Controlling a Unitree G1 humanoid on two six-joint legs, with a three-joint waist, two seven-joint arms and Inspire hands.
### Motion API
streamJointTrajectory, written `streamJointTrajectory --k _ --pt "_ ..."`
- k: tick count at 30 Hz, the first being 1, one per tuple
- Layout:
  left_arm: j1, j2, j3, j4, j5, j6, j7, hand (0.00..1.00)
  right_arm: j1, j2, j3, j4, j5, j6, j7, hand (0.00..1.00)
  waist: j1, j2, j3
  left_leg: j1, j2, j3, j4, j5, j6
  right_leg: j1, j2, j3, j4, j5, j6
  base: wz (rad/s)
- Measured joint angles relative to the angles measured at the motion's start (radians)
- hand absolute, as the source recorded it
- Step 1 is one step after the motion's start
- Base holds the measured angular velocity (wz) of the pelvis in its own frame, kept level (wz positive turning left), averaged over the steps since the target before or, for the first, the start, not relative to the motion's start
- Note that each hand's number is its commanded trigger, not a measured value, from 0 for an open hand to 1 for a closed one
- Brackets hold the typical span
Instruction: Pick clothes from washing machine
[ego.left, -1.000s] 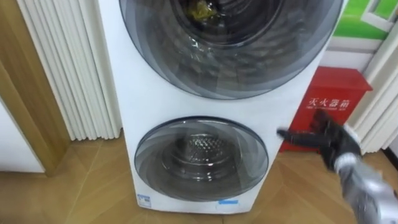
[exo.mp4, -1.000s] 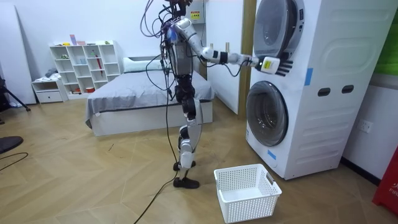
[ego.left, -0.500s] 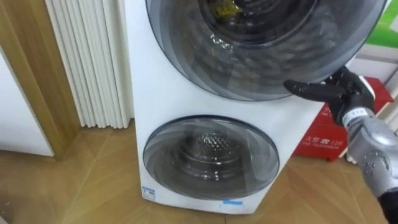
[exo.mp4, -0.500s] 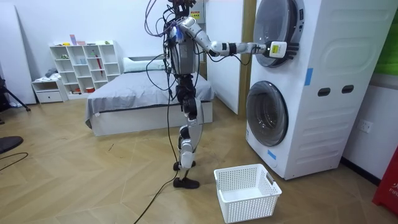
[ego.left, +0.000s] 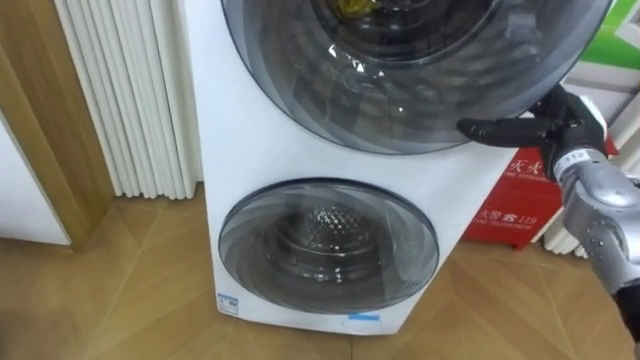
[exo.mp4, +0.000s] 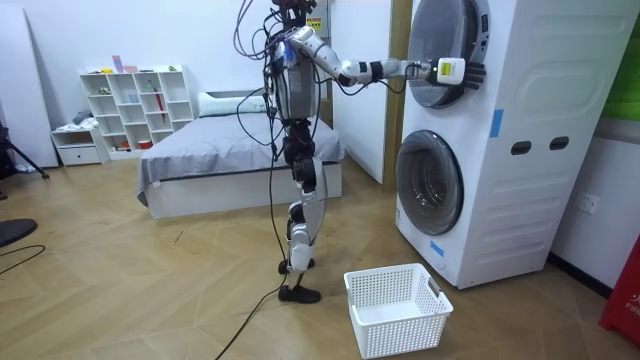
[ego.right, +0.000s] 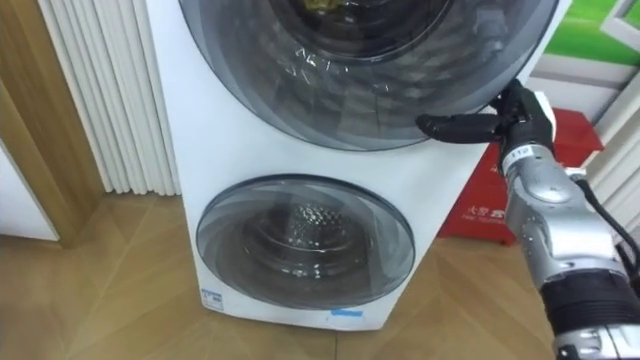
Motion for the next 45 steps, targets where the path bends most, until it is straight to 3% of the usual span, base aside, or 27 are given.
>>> streamJointTrajectory --k 9,12,15,16,17,18,19,20,21,22,23,25,29,30,33,35,39,45 --pt "0.004 0.014 -0.005 -0.002 0.02 0.011 0.032 0.0 0.004 -0.01 0.018 -0.247 -0.001 0.056 -0.077 0.0 -0.007 0.004 0.0011 0.006 0.007 -0.004 -0.004 0.0 0.0 -0.025 0.01 0.034 0.016 0.0 -0.001 -0.2" --pt "0.006 0.026 -0.016 -0.003 0.006 0.011 0.06 0.0 0.058 -0.01 0.043 -0.379 -0.033 0.073 -0.109 0.0 -0.01 0.006 0.0006 0.032 0.013 -0.057 -0.01 0.003 -0.005 -0.02 0.014 0.023 0.048 -0.001 -0.002 -0.27" --pt "-0.007 0.032 -0.039 0.0 0.003 0.012 0.075 0.0 0.082 -0.01 0.07 -0.468 -0.063 0.073 -0.135 0.0 -0.023 0.014 0.0028 0.052 0.021 -0.075 -0.013 0.005 -0.008 -0.025 0.018 0.02 0.085 -0.003 -0.006 -0.19" --pt "-0.019 0.031 -0.055 0.0 0.005 0.008 0.087 0.0 0.099 -0.004 0.079 -0.483 -0.077 0.073 -0.133 0.0 -0.02 0.039 0.0152 0.09 0.05 -0.149 -0.029 0.011 -0.016 -0.09 0.038 0.037 0.19 -0.041 -0.032 -0.38" --pt "-0.021 0.034 -0.055 0.001 0.005 0.001 0.089 0.0 0.125 0.001 0.076 -0.512 -0.091 0.072 -0.131 0.0 -0.019 0.049 0.0041 0.097 0.068 -0.187 -0.038 0.011 -0.016 -0.12 0.081 0.088 0.16 -0.055 -0.057 -0.74" --pt "-0.016 0.047 -0.04 0.002 0.008 -0.017 0.09 0.0 0.146 0.024 0.09 -0.585 -0.119 0.072 -0.125 0.0 -0.006 0.048 0.0014 0.089 0.09 -0.195 -0.038 0.008 -0.022 -0.164 0.14 0.164 -0.008 0.005 -0.104 -0.83" --pt "-0.007 0.056 -0.039 0.019 0.025 -0.02 0.089 0.0 0.146 0.034 0.129 -0.668 -0.122 0.071 -0.127 0.0 -0.018 0.023 0.0045 0.091 0.082 -0.169 -0.041 -0.02 -0.076 -0.208 0.111 0.115 -0.066 0.233 -0.117 -0.66" --pt "-0.014 0.043 -0.04 0.042 0.034 -0.016 0.09 0.0 0.165 0.035 0.145 -0.693 -0.129 0.06 -0.124 0.0 -0.03 0.045 0.0028 0.103 0.104 -0.147 -0.043 -0.047 -0.097 -0.21 0.121 0.102 -0.026 0.189 -0.115 0.0" --pt "-0.025 0.028 -0.051 0.042 0.033 -0.003 0.088 0.0 0.213 0.051 0.156 -0.724 -0.139 0.041 -0.127 0.0 -0.04 0.057 0.0013 0.118 0.123 -0.045 -0.052 -0.045 -0.112 -0.2 0.123 0.069 0.004 0.177 -0.117 0.39" --pt "-0.025 0.025 -0.072 0.029 0.031 -0.007 0.088 0.0 0.228 0.081 0.151 -0.73 -0.147 0.04 -0.133 0.0 -0.051 0.055 0.0036 0.113 0.125 0.013 -0.069 -0.027 -0.106 -0.185 0.12 0.067 0.003 0.176 -0.116 0.43" --pt "-0.026 0.025 -0.084 0.027 0.031 -0.008 0.088 0.0 0.229 0.089 0.147 -0.73 -0.147 0.041 -0.133 0.0 -0.056 0.053 0.0044 0.107 0.127 0.032 -0.063 -0.024 -0.101 -0.178 0.12 0.064 -0.001 0.175 -0.115 0.32" --pt "-0.023 0.024 -0.141 -0.006 0.029 0.009 0.088 0.0 0.242 0.095 0.125 -0.736 -0.139 0.041 -0.12 0.0 -0.058 0.051 0.004 0.099 0.123 0.03 -0.063 -0.025 -0.094 -0.177 0.12 0.063 -0.007 0.169 -0.106 0.19" --pt "-0.015 0.024 -0.181 -0.025 0.017 0.021 0.087 0.0 0.273 0.11 0.115 -0.751 -0.12 0.031 -0.096 0.0 -0.054 0.05 0.0025 0.099 0.11 0.032 -0.059 -0.028 -0.089 -0.171 0.116 0.069 -0.006 0.16 -0.096 0.04" --pt "-0.006 0.025 -0.194 -0.031 0.005 0.021 0.087 0.0 0.294 0.112 0.116 -0.773 -0.109 0.027 -0.088 0.0 -0.053 0.053 0.0033 0.1 0.107 0.032 -0.055 -0.028 -0.088 -0.166 0.114 0.074 -0.007 0.148 -0.083 0.05" --pt "0.011 0.025 -0.2 -0.03 -0.006 0.02 0.088 0.0 0.372 0.125 0.119 -0.832 -0.081 -0.017 -0.063 0.0 -0.051 0.063 0.0017 0.1 0.107 0.031 -0.04 -0.029 -0.088 -0.16 0.112 0.075 -0.004 0.136 -0.069 0.04" --pt "0.019 0.022 -0.196 -0.029 -0.006 0.018 0.087 0.0 0.405 0.127 0.121 -0.84 -0.067 -0.053 -0.032 0.0 -0.05 0.071 0.0038 0.098 0.107 0.032 -0.033 -0.029 -0.089 -0.16 0.112 0.077 -0.003 0.136 -0.069 0.0" --pt "0.034 0.014 -0.198 -0.026 -0.009 -0.006 0.087 0.0 0.497 0.128 0.142 -0.837 -0.062 -0.114 0.03 0.0 -0.049 0.075 -0.0006 0.098 0.108 0.032 -0.028 -0.029 -0.089 -0.157 0.111 0.077 -0.001 0.135 -0.068 0.01" --pt "0.037 0.015 -0.198 0.01 -0.057 -0.031 0.083 0.0 0.604 0.13 0.169 -0.833 -0.017 -0.117 0.136 0.0 -0.05 0.08 0.0027 0.093 0.107 0.025 -0.03 -0.029 -0.089 -0.157 0.113 0.075 -0.002 0.13 -0.07 0.05"
